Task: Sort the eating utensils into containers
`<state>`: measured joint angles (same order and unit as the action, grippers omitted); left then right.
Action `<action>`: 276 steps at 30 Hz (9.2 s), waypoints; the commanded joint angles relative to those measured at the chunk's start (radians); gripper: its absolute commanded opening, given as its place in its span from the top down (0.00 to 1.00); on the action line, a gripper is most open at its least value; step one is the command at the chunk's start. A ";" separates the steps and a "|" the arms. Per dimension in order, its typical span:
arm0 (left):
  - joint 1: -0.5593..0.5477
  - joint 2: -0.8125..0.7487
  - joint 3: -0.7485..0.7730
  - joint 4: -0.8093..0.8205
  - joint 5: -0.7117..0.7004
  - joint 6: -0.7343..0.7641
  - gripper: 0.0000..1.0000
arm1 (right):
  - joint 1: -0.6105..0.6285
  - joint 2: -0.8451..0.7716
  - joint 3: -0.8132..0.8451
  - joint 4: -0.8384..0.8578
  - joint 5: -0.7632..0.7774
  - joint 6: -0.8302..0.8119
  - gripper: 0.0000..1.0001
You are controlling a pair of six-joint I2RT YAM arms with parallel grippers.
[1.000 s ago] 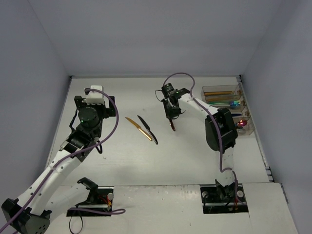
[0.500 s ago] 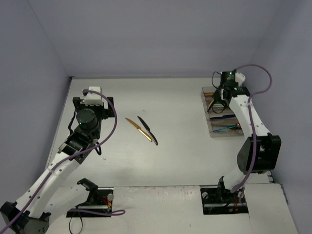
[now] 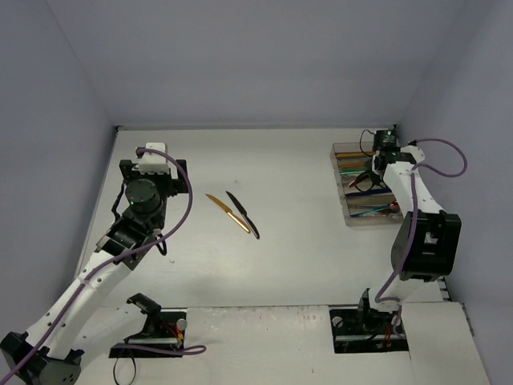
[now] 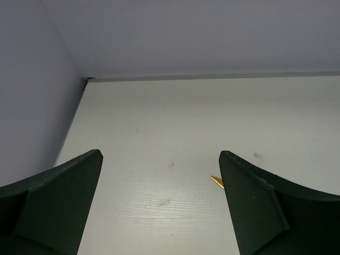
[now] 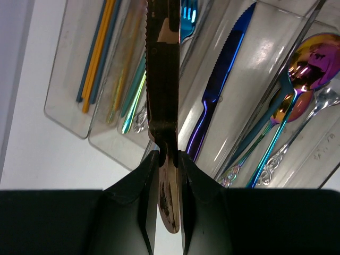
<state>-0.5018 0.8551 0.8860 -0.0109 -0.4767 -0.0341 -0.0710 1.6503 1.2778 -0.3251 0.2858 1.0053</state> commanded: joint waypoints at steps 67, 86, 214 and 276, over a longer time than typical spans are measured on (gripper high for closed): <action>0.008 0.028 0.047 0.049 -0.006 -0.001 0.10 | 0.864 0.390 0.290 0.112 -0.277 -0.910 0.55; 0.008 0.025 0.048 0.046 -0.001 -0.004 0.10 | 0.889 0.462 0.248 0.103 -0.289 -0.867 0.61; 0.008 -0.005 0.048 0.046 0.017 -0.026 0.10 | 0.040 -0.027 -0.067 0.120 -0.003 0.001 0.49; 0.014 0.004 0.045 0.048 0.001 -0.007 0.10 | 0.941 0.412 0.106 0.012 -0.262 -0.888 0.99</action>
<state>-0.4950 0.8604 0.8864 -0.0181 -0.4759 -0.0410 0.8650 2.1281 1.5142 -0.1763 0.0375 0.1071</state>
